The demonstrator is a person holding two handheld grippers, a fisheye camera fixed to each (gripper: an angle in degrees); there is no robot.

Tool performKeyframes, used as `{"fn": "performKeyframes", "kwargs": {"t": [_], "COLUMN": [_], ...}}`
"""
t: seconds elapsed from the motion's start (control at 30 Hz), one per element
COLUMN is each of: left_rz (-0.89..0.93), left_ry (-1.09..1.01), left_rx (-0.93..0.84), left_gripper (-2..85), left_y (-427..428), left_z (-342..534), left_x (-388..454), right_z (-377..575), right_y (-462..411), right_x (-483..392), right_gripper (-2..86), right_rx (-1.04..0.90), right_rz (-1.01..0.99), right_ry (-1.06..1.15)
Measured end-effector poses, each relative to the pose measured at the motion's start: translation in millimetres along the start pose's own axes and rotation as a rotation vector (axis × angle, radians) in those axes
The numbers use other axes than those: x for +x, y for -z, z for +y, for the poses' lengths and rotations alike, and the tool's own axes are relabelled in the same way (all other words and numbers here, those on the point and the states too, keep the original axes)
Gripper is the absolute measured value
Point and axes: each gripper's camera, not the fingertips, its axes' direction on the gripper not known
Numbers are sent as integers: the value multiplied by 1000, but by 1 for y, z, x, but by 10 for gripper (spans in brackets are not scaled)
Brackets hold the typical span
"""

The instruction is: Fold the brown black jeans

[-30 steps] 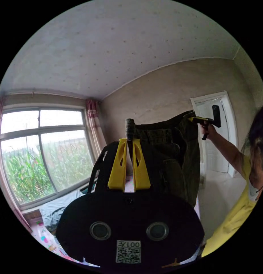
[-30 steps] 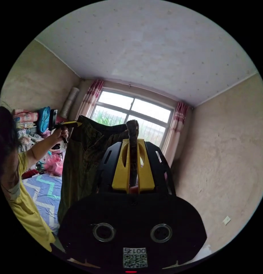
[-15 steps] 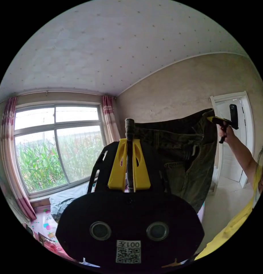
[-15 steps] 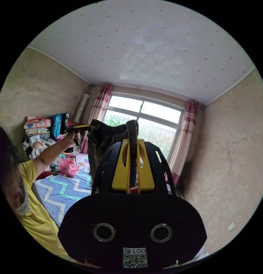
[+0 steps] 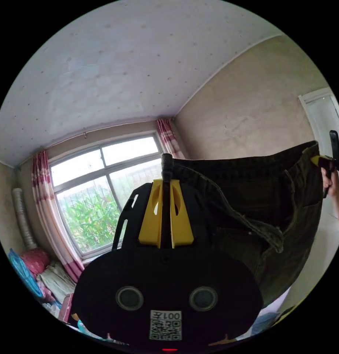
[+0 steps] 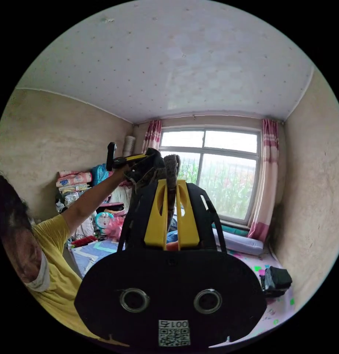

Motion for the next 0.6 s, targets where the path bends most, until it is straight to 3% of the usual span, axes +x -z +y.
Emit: {"fn": "performKeyframes", "kwargs": {"t": [0.23,0.6], "left_rz": [119,260], "left_ry": [15,91], "left_rx": [-143,-453], "left_gripper": [-5,-5], "left_y": [-136,-333], "left_z": [188,578], "left_x": [72,315], "right_z": [113,333], "right_y": [-23,23], "right_x": [142,412], "right_gripper": [31,28], "right_rx": [-70,-227], "right_rz": [-16,64], "right_ry": [-254,-499]}}
